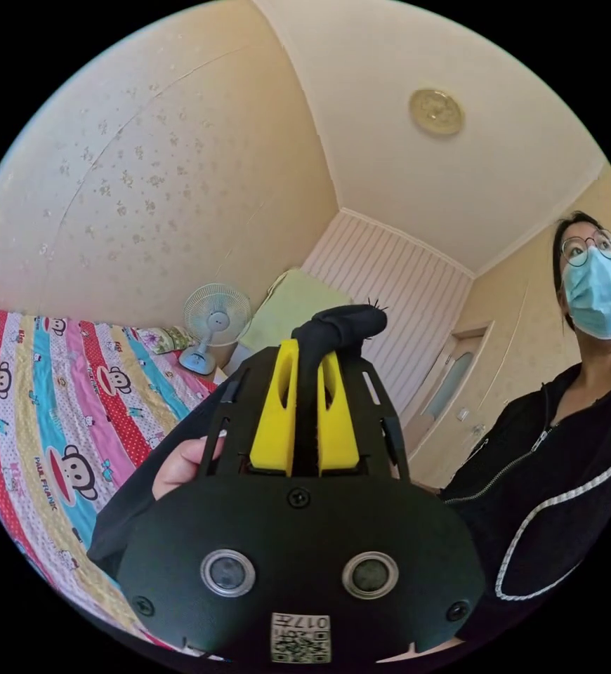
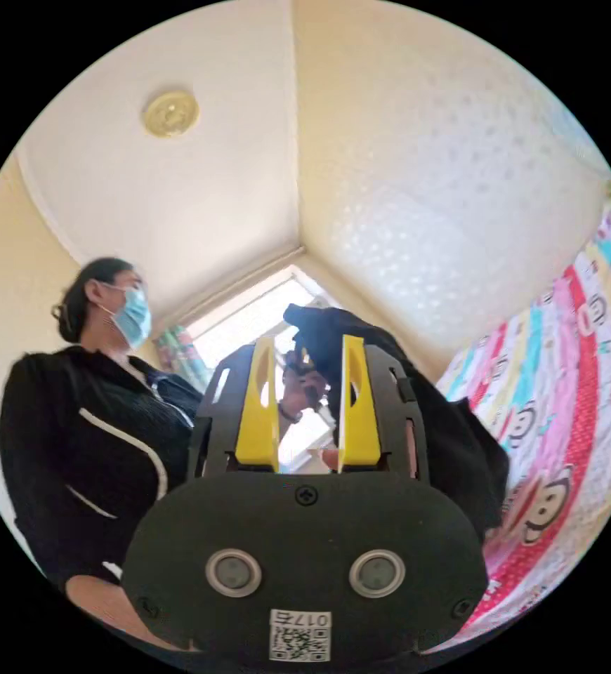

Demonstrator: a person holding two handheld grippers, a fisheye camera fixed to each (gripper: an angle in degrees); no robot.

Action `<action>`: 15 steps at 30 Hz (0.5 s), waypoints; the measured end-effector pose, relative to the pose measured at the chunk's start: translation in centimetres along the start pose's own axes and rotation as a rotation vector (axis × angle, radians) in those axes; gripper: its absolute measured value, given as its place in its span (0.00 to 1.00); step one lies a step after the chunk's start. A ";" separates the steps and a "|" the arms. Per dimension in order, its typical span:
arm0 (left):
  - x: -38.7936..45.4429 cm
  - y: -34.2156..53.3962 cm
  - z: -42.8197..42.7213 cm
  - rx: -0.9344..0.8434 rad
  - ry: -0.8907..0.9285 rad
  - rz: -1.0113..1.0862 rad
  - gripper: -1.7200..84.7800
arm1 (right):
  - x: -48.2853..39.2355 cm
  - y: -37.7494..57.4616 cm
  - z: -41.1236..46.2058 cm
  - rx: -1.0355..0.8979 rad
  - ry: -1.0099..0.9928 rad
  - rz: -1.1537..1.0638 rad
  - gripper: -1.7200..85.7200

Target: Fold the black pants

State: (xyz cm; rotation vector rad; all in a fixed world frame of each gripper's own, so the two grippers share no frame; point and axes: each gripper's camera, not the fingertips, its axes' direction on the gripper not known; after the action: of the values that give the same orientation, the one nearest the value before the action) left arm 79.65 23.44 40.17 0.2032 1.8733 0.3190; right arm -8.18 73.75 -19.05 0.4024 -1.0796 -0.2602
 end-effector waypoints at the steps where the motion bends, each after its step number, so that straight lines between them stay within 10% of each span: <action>1: 0.1 -0.4 0.3 -0.001 -0.002 0.002 0.07 | -1.9 1.2 -0.3 -0.006 0.190 -0.061 0.25; 15: 5.4 -6.9 4.4 0.099 0.001 0.061 0.07 | -9.9 6.7 12.2 -0.113 0.687 -0.564 0.38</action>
State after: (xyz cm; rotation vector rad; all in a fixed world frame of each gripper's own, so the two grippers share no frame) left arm 82.25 19.05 31.77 0.3282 1.8885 0.2677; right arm -23.48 81.36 -18.98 0.6328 -0.2576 -0.6260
